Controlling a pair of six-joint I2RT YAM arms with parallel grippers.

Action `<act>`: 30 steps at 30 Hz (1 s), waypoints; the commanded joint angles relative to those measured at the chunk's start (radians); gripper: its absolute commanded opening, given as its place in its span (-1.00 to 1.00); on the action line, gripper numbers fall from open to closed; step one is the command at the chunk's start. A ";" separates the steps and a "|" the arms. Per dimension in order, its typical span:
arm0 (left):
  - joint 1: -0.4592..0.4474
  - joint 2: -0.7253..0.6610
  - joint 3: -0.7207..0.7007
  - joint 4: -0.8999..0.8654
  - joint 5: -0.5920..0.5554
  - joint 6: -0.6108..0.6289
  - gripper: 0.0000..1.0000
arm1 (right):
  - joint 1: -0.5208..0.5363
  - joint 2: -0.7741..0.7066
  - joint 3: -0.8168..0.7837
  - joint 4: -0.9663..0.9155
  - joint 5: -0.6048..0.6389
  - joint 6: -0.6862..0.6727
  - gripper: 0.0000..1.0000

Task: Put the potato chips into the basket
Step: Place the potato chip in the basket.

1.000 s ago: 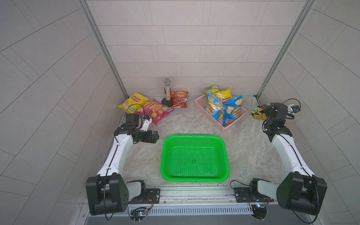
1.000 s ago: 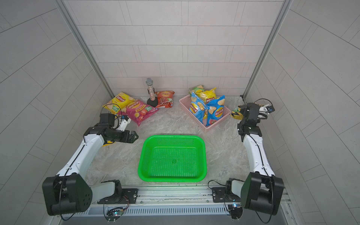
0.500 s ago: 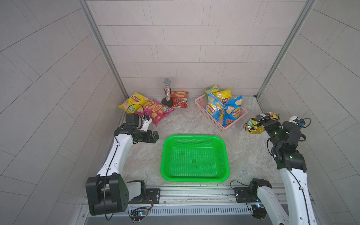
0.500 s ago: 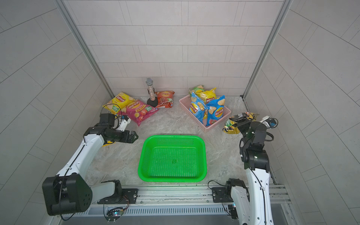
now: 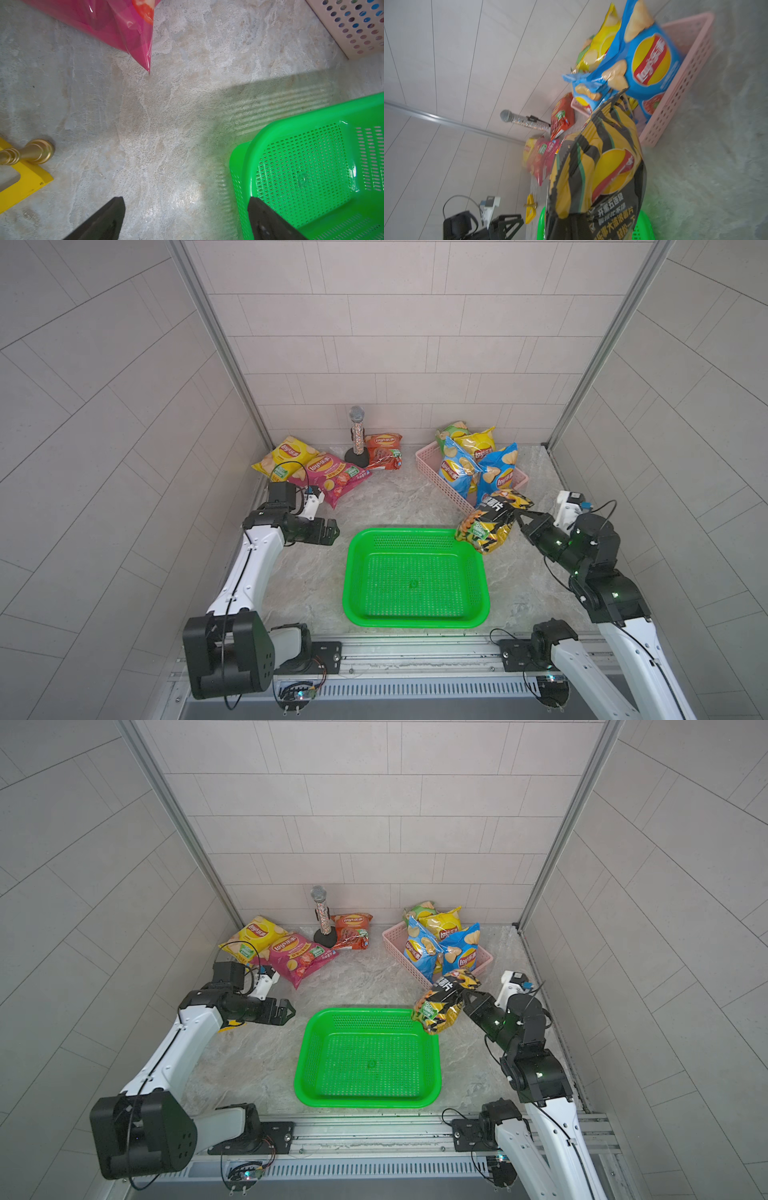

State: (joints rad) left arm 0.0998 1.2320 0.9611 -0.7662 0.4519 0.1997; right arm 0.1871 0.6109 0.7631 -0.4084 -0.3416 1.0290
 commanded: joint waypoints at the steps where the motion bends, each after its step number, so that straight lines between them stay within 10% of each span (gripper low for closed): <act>1: 0.005 -0.003 0.016 -0.018 0.011 0.013 1.00 | 0.145 0.048 -0.034 0.164 -0.018 0.014 -1.00; 12: 0.005 0.001 0.012 -0.020 0.013 0.018 1.00 | 0.463 0.454 -0.041 0.608 -0.202 -0.020 -1.00; 30: 0.005 0.001 0.010 -0.018 0.024 0.019 1.00 | 0.575 0.811 -0.041 0.940 -0.307 0.033 -0.99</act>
State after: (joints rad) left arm 0.0998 1.2335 0.9611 -0.7689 0.4679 0.2031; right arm 0.7544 1.4193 0.7357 0.4751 -0.6357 1.0691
